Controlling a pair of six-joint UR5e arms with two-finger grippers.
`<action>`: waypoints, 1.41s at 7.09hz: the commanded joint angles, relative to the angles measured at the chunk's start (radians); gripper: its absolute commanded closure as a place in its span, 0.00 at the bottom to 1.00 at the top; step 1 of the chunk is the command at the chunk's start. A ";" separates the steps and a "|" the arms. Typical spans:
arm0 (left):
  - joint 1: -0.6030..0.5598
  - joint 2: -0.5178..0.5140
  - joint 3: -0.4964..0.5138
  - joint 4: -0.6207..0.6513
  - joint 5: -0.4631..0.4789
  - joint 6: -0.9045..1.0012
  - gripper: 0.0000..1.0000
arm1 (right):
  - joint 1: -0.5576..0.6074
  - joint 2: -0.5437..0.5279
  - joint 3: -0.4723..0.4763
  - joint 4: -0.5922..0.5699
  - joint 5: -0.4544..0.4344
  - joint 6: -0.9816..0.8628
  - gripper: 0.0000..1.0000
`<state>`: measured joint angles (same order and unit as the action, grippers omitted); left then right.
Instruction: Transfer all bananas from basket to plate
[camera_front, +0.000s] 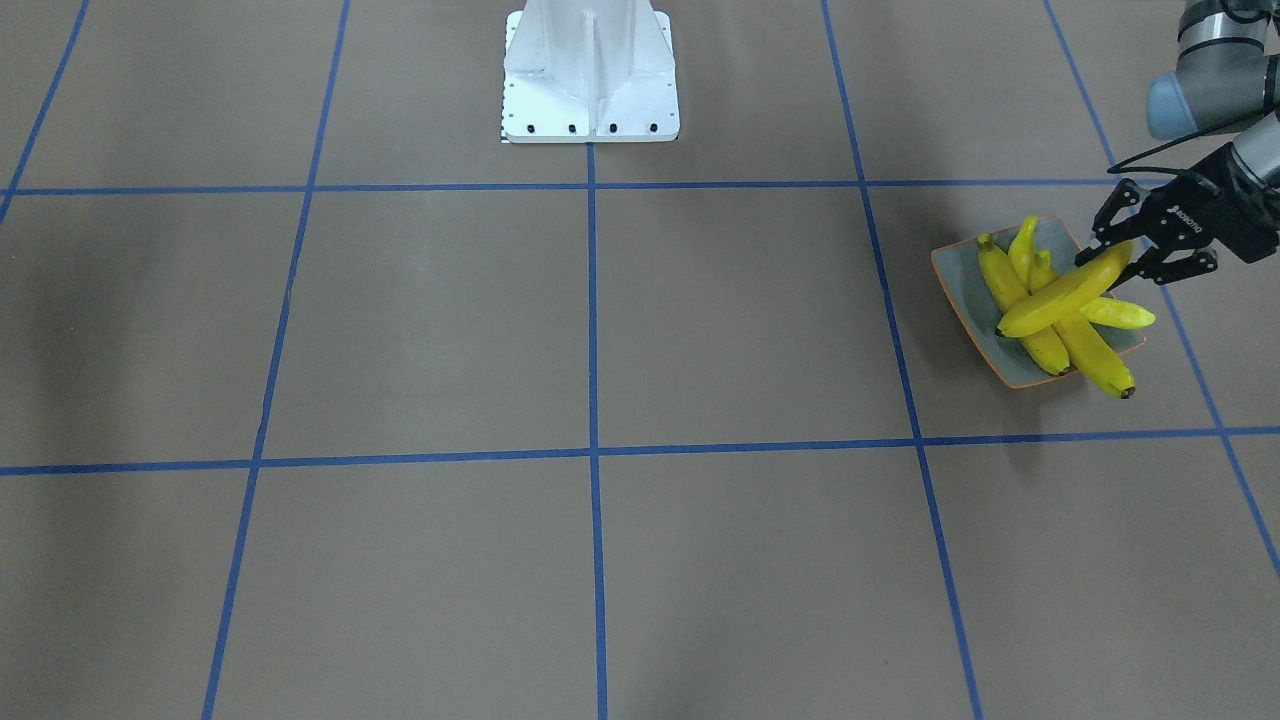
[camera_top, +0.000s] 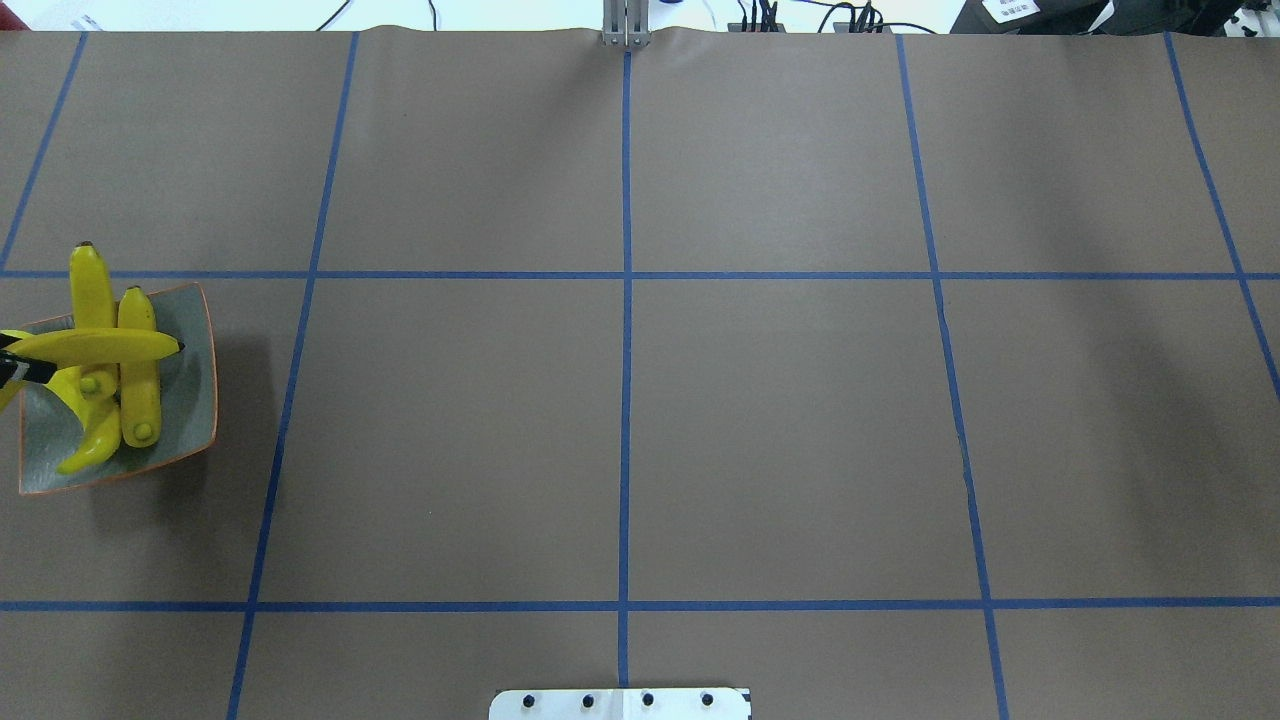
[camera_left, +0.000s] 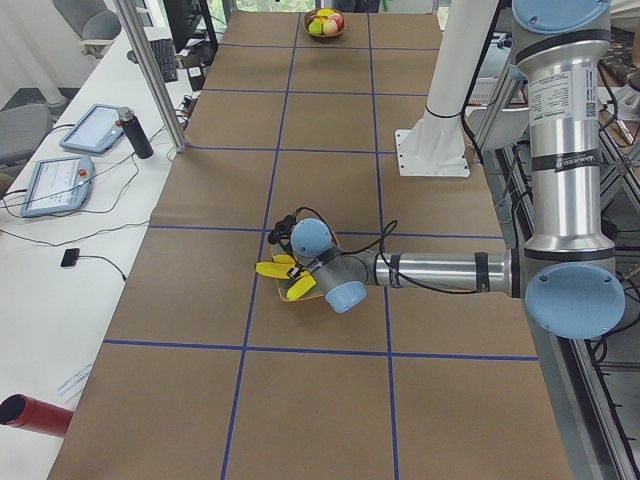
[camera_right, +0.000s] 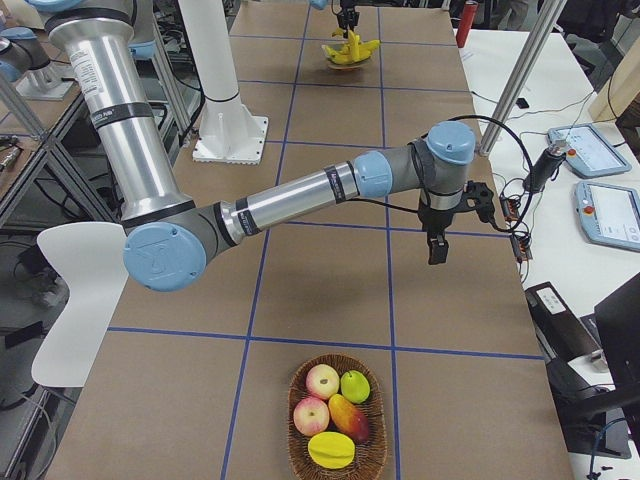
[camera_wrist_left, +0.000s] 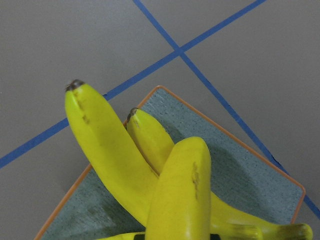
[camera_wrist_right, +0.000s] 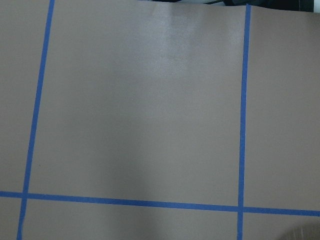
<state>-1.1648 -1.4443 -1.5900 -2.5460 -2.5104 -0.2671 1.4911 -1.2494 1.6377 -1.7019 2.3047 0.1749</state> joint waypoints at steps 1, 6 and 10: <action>0.002 -0.013 0.005 -0.005 -0.008 -0.077 0.73 | 0.000 -0.001 0.007 -0.001 -0.001 0.000 0.01; 0.004 -0.019 0.008 -0.023 -0.019 -0.090 0.00 | 0.000 -0.007 0.013 -0.004 0.001 0.002 0.01; -0.002 -0.109 0.010 0.003 -0.062 -0.182 0.00 | 0.000 -0.007 0.008 -0.012 -0.002 -0.008 0.01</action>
<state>-1.1640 -1.5092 -1.5847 -2.5561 -2.5576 -0.4121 1.4910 -1.2569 1.6478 -1.7113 2.3039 0.1722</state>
